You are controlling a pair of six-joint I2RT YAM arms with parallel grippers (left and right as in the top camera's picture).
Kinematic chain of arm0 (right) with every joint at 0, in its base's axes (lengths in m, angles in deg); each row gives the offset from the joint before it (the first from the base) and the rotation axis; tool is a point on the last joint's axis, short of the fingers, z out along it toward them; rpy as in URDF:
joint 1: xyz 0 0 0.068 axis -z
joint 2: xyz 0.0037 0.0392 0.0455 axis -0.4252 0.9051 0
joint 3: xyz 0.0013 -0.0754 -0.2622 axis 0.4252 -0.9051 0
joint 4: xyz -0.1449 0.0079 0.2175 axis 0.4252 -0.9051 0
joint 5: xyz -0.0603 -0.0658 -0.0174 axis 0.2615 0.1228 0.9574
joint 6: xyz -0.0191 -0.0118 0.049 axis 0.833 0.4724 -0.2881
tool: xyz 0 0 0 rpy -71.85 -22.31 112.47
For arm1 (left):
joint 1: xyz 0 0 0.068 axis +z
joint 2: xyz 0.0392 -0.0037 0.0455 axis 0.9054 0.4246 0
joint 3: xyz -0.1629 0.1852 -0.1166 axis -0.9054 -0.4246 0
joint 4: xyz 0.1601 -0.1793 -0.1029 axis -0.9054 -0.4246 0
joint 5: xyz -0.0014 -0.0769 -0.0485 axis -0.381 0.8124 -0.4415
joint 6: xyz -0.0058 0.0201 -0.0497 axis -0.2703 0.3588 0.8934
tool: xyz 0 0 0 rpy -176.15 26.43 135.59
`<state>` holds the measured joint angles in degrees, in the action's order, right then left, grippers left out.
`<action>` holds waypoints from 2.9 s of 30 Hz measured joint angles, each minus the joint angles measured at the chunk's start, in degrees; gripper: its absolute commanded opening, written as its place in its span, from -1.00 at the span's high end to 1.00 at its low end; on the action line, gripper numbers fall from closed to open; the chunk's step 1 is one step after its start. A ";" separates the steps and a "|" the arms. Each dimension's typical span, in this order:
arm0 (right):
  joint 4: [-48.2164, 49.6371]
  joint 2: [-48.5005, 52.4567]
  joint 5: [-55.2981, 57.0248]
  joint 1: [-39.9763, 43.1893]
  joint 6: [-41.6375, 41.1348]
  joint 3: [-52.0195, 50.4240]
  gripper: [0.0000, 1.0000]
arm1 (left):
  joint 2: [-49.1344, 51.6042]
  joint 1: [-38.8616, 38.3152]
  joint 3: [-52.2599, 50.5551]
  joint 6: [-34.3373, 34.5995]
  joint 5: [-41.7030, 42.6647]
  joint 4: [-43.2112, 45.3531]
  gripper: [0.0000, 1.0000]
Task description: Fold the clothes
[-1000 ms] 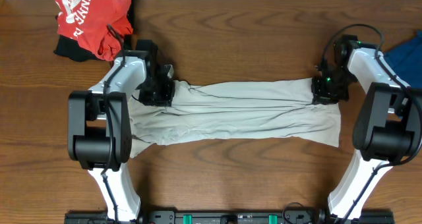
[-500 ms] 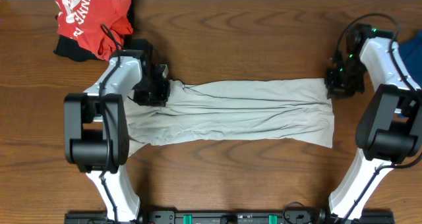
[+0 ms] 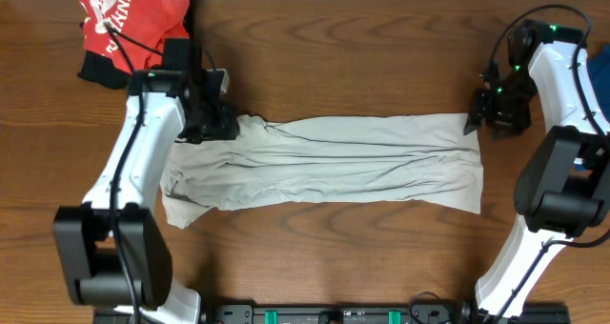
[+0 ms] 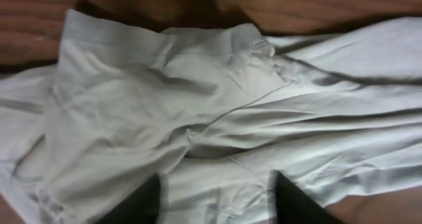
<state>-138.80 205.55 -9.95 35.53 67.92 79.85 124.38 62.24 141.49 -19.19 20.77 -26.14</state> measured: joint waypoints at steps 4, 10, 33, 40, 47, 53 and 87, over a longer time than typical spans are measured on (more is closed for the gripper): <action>-0.20 0.00 1.20 0.00 0.44 0.00 -0.99 | -1.05 0.00 0.00 2.73 0.42 -1.09 -0.71; 0.70 0.00 1.88 0.00 1.33 -0.09 -0.98 | -1.05 0.00 0.00 4.09 0.66 -1.90 -0.96; 15.93 -0.50 -7.65 7.63 9.62 -17.22 -0.99 | -1.05 0.00 -0.02 4.09 0.68 -1.92 -0.96; 18.23 -2.27 -12.39 9.60 13.29 -20.24 -0.99 | -1.05 0.00 -0.02 4.09 0.68 -1.90 -0.96; 22.34 -4.63 -17.97 9.60 15.08 -24.65 -0.96 | -1.05 0.00 -0.02 4.09 0.68 -1.90 -0.96; 24.65 -5.35 -24.92 9.60 16.17 -27.80 -0.79 | -1.05 0.00 -0.02 4.09 0.68 -1.92 -0.96; 22.69 -2.62 -24.87 10.51 6.80 -29.40 0.97 | -1.05 0.00 -0.02 4.09 0.68 -1.92 -0.96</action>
<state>-116.12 202.93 -34.82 46.05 74.72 50.46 123.33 62.24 141.47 -15.10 21.44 -28.07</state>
